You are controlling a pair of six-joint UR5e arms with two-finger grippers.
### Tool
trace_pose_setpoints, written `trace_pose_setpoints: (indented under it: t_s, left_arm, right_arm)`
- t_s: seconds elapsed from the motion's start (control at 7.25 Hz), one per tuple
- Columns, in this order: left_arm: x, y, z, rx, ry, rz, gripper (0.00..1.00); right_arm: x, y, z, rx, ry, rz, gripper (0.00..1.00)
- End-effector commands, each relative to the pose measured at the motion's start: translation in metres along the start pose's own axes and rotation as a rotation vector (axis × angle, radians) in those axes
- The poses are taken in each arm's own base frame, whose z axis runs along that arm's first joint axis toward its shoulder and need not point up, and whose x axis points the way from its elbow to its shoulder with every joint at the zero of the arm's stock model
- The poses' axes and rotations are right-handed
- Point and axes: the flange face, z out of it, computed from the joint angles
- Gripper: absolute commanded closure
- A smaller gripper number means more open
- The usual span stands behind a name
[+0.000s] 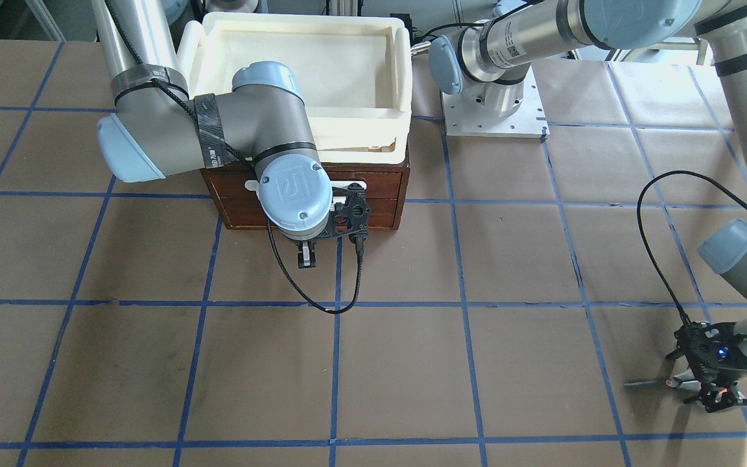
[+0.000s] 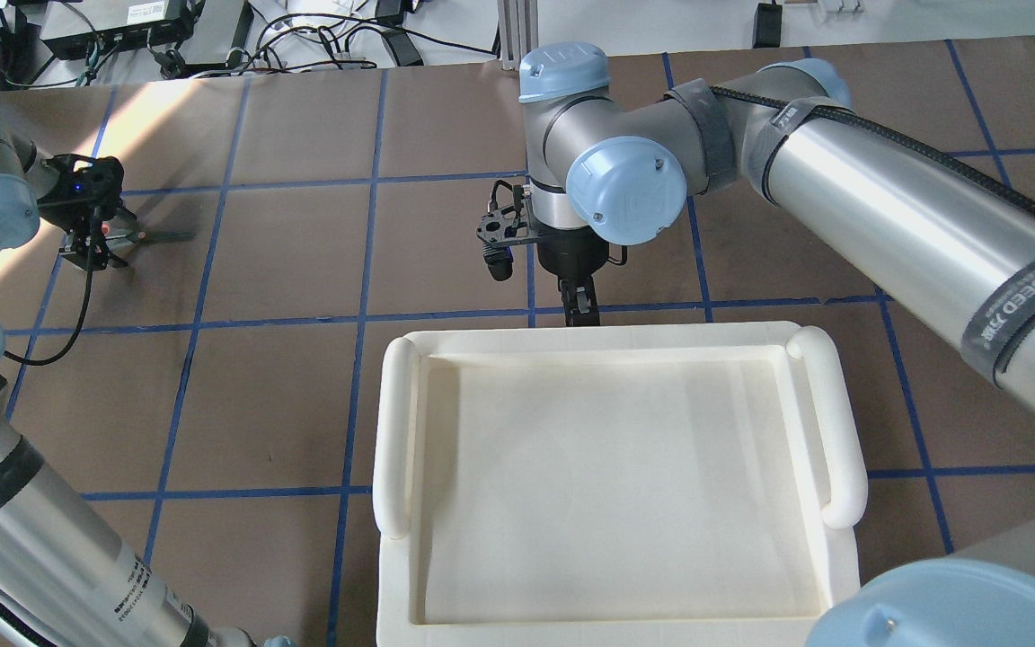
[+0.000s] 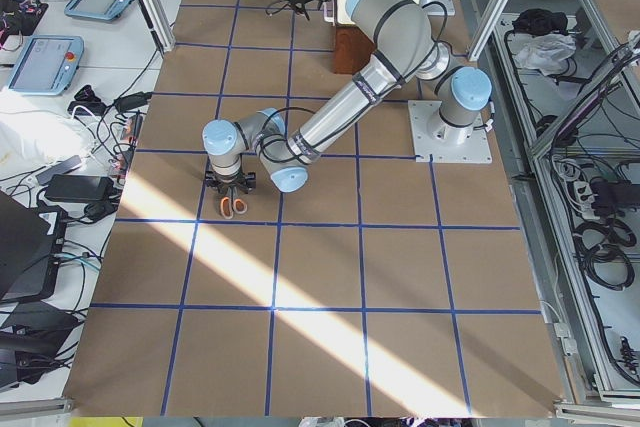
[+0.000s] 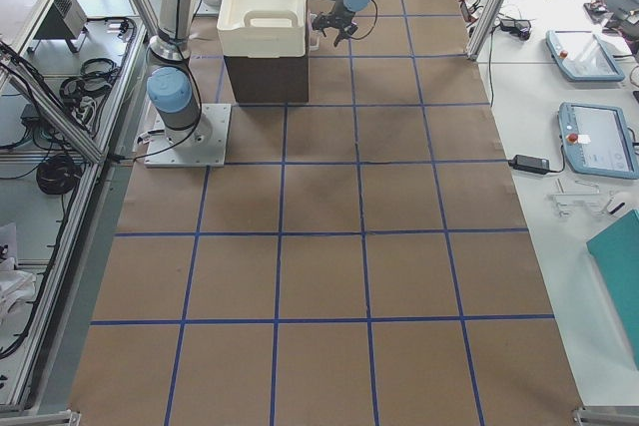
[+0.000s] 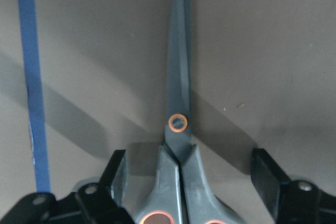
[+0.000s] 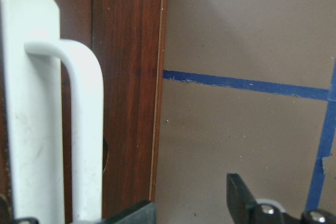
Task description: Place scissors in drawer with both arms
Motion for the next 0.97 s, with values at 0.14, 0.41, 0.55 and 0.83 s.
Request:
trace_pose_setpoints:
  t_s: [0.14, 0.41, 0.55, 0.83]
  left_arm:
    - [0.001, 0.001, 0.002, -0.012, 0.008, 0.038, 1.00]
    - [-0.002, -0.004, -0.008, -0.020, -0.006, 0.064, 1.00]
    - [-0.003, -0.009, -0.015, -0.054, 0.004, 0.075, 1.00]
    - [-0.006, -0.020, -0.037, -0.097, -0.002, 0.079, 1.00]
  right_arm:
    - [0.025, -0.012, -0.040, 0.059, 0.044, 0.049, 0.00]
    - [0.023, -0.007, -0.044, 0.040, -0.001, 0.061, 0.00]
    - [0.016, -0.001, -0.043, 0.024, -0.047, 0.071, 0.00]
    - [0.005, 0.001, -0.036, 0.010, -0.104, 0.075, 0.00]
